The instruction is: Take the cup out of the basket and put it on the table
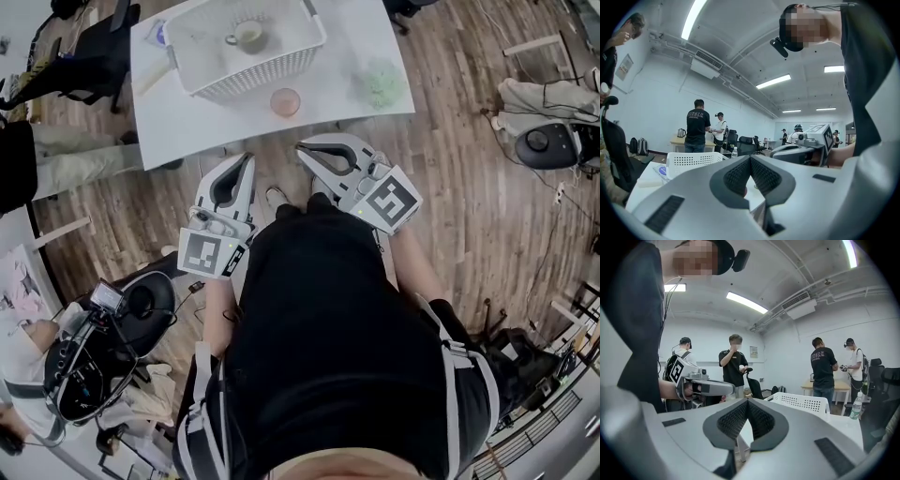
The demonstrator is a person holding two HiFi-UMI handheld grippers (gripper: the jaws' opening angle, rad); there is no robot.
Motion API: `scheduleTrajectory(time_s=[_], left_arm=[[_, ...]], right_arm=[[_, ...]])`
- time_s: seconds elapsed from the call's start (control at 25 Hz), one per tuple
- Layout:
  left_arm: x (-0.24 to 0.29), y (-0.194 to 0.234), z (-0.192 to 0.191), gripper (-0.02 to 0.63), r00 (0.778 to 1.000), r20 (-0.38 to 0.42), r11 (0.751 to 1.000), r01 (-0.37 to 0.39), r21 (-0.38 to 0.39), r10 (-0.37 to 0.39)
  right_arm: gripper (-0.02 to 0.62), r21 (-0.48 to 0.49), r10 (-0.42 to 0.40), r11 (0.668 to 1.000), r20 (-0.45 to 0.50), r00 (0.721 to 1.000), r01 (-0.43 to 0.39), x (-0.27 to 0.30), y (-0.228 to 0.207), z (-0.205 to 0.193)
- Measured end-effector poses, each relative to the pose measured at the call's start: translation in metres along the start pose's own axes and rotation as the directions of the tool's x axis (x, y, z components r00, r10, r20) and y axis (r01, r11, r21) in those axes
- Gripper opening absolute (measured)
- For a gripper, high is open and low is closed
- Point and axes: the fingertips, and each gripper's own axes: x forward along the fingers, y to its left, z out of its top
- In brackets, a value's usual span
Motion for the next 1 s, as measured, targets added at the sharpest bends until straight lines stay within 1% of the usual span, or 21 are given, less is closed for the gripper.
scheduleTrajectory(time_s=[0.08,0.24,0.36,0.48,0.56,0.72,0.88,1.0], left_arm=[[0.001,-0.001,0.000,0.020,1.000,-0.003,1.000,-0.003,0.013,0.003],[0.001,-0.001,0.004,0.020,1.000,0.016,1.000,-0.008,-0.015,0.008],[-0.002,-0.001,0.003,0.021,1.000,0.015,1.000,-0.013,-0.016,0.013],[-0.005,-0.004,0.004,0.021,1.000,0.019,1.000,-0.011,-0.006,0.011],[-0.009,-0.004,0.004,0.021,1.000,0.017,1.000,-0.011,-0.004,0.011],[-0.018,-0.001,0.005,0.021,1.000,0.020,1.000,-0.007,-0.003,0.007],[-0.029,0.005,0.002,0.021,1.000,0.016,1.000,0.000,-0.002,0.000],[-0.037,0.005,0.000,0.021,1.000,-0.010,0.999,0.019,0.033,-0.018]], right_arm=[[0.018,-0.001,-0.002,1.000,-0.001,1.000,0.002,-0.002,-0.002,0.000],[0.018,0.002,-0.003,1.000,0.002,1.000,0.003,-0.002,-0.005,0.000],[0.018,0.019,0.001,1.000,-0.001,1.000,-0.001,-0.002,-0.002,0.000],[0.018,-0.010,0.014,1.000,-0.004,1.000,-0.014,-0.002,0.003,-0.001],[0.018,-0.012,0.019,1.000,-0.011,1.000,-0.019,-0.001,0.007,-0.002],[0.018,0.024,-0.007,1.000,-0.010,1.000,0.007,0.004,0.010,0.001],[0.018,0.012,-0.029,1.000,-0.012,1.000,0.029,0.010,0.014,0.003],[0.018,0.004,-0.037,0.999,-0.022,0.999,0.037,0.016,0.021,0.004]])
